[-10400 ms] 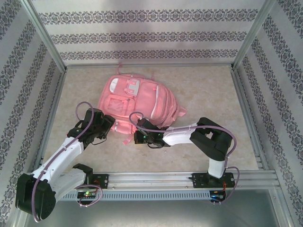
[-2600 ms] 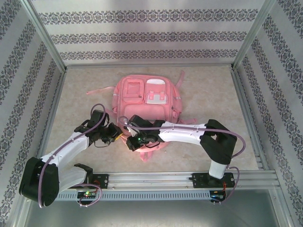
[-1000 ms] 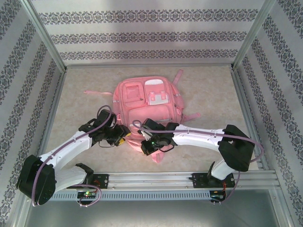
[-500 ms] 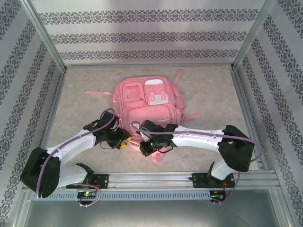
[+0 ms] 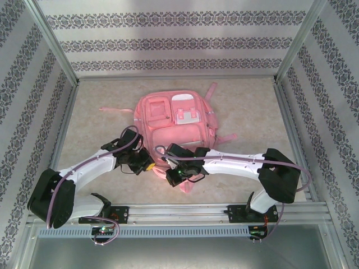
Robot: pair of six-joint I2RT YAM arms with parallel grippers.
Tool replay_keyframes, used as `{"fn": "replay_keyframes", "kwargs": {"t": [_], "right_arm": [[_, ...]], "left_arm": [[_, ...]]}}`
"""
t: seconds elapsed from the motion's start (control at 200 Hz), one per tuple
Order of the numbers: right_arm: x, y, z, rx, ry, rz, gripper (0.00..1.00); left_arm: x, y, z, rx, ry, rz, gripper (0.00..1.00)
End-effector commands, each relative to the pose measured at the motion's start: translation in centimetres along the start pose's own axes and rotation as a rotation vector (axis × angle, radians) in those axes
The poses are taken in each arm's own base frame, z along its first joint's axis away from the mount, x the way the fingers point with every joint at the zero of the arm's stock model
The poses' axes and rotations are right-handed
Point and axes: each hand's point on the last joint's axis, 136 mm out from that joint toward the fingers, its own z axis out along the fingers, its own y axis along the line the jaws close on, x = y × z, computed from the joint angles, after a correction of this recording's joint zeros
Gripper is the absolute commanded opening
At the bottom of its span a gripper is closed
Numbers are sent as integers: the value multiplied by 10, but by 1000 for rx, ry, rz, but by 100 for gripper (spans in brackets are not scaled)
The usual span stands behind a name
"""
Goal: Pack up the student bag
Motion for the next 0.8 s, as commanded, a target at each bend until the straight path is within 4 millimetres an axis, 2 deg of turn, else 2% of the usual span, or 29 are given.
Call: {"fn": "replay_keyframes", "kwargs": {"t": [0.0, 0.22, 0.794], "right_arm": [[13, -5, -16, 45, 39, -25, 0], [29, -28, -26, 96, 93, 24, 0], [32, -95, -42, 248, 73, 192, 0]], "left_arm": [[-27, -8, -17, 26, -108, 10, 4], [-42, -4, -33, 21, -148, 5, 2], [-66, -6, -62, -9, -236, 25, 1]]}}
